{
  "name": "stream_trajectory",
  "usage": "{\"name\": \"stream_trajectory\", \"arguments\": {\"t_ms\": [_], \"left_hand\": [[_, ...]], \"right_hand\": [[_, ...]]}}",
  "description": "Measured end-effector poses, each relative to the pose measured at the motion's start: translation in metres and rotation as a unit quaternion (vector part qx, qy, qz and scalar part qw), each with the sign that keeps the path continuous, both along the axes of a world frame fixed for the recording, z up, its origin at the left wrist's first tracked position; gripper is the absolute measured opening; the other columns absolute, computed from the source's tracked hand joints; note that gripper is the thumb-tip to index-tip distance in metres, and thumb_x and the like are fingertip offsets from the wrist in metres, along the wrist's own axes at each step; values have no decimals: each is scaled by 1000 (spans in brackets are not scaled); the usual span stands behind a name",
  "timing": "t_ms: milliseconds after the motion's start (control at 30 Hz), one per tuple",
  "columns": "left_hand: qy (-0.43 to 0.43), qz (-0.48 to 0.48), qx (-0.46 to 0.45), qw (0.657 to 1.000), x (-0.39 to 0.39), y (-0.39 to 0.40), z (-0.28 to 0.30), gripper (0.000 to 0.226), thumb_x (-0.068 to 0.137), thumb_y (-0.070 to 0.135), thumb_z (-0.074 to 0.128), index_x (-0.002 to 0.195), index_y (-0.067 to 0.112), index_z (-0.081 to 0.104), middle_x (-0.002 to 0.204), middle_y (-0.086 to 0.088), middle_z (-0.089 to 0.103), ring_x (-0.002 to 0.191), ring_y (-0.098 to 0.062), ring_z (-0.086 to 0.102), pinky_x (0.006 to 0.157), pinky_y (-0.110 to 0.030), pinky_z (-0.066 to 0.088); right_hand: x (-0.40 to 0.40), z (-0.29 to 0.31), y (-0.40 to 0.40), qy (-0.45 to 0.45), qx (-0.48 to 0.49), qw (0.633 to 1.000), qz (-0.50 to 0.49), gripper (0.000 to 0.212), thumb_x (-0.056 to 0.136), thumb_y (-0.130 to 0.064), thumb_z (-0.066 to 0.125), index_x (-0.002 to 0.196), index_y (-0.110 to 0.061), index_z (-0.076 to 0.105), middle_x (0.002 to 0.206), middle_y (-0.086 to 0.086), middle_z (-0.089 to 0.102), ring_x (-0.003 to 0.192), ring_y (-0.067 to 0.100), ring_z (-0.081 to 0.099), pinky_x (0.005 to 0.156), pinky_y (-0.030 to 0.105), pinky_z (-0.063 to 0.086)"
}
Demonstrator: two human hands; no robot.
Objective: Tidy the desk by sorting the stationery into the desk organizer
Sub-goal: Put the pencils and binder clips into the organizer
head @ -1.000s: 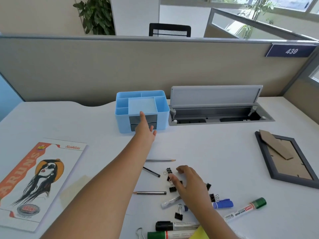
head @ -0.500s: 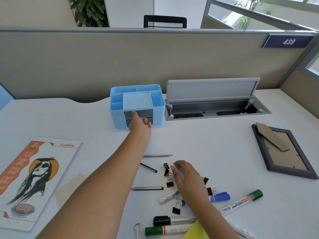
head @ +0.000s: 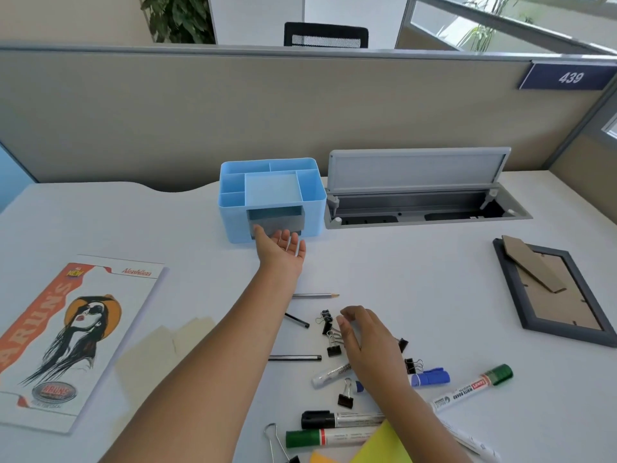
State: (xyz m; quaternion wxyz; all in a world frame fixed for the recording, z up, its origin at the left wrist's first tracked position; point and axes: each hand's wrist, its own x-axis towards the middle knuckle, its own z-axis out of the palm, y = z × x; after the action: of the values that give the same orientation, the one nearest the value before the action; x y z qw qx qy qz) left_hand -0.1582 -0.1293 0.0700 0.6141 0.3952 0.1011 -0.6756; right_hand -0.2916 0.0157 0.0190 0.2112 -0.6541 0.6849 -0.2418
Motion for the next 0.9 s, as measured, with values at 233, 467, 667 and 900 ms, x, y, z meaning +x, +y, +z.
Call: {"name": "stream_trajectory", "arguments": {"t_ms": [233,467,667,900], "left_hand": [[-6,-35,-17,999,10,23,-9,48,91,53,41,105,9,54,92,-2,54,78,-15,52,82,-32,41],[-213,-111,27,970,21,48,-14,26,97,30,41,112,10,48,84,-3,54,70,-15,52,66,-29,44],[-646,-155,-149,732,42,100,-37,20,91,7,46,106,20,44,81,4,51,66,-14,51,63,-26,41],[-802,-305,-325,398,40,116,-62,41,88,9,51,126,23,51,111,2,54,103,-16,47,86,-33,39]], "right_hand": [[2,1,1,-7,-9,1000,-6,28,98,-28,35,116,-18,54,113,-3,60,99,15,57,74,24,38],[-8,7,-6,-19,33,999,21,26,97,-19,38,118,-17,53,120,-2,60,107,15,57,83,23,41],[-24,27,-19,155,156,974,58,38,94,-23,48,132,-20,46,136,6,42,124,23,43,98,31,39],[-12,30,-16,199,185,958,88,48,87,-25,60,133,-23,45,134,5,42,123,25,41,96,34,42]]}}
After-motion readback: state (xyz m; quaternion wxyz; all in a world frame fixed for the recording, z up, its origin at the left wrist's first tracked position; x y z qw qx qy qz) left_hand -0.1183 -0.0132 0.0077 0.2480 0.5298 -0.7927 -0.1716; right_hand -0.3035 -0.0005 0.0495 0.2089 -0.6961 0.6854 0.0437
